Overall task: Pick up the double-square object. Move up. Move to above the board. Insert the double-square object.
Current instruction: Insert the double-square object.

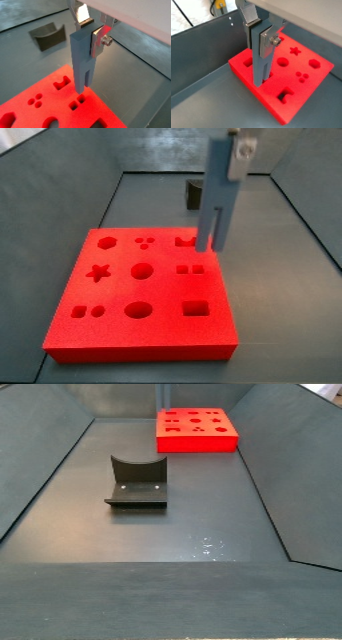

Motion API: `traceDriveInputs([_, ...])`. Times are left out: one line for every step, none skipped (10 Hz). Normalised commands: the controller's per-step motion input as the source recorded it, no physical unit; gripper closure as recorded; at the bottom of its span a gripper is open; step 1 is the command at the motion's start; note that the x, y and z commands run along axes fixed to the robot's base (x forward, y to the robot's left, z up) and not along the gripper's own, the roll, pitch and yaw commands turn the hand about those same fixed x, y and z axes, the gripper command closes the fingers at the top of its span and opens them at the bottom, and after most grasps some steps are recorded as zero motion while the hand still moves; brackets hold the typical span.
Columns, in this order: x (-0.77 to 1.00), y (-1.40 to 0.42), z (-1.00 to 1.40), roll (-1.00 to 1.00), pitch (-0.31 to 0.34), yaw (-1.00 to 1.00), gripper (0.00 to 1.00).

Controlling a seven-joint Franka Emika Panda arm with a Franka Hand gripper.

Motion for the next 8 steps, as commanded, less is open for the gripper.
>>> traceDriveInputs([0.0,-0.22,0.0,0.13,0.134,-0.44,1.0])
traceDriveInputs([-0.02,-0.14,-0.04,0.11,0.124,-0.27,1.0])
traceDriveInputs([-0.06,-0.04,-0.03,0.12,0.129,-0.21,1.0])
traceDriveInputs([-0.1,-0.07,-0.14,0.03,0.054,-0.11,1.0])
traceDriveInputs([-0.16,-0.06,-0.27,0.0,0.0,0.14,1.0])
traceDriveInputs([-0.13,-0.05,-0.36,0.0,0.0,0.25,1.0])
traceDriveInputs([-0.01,-0.01,-0.33,0.0,-0.019,0.26,1.0])
traceDriveInputs([-0.01,-0.01,-0.29,0.04,0.0,0.23,1.0])
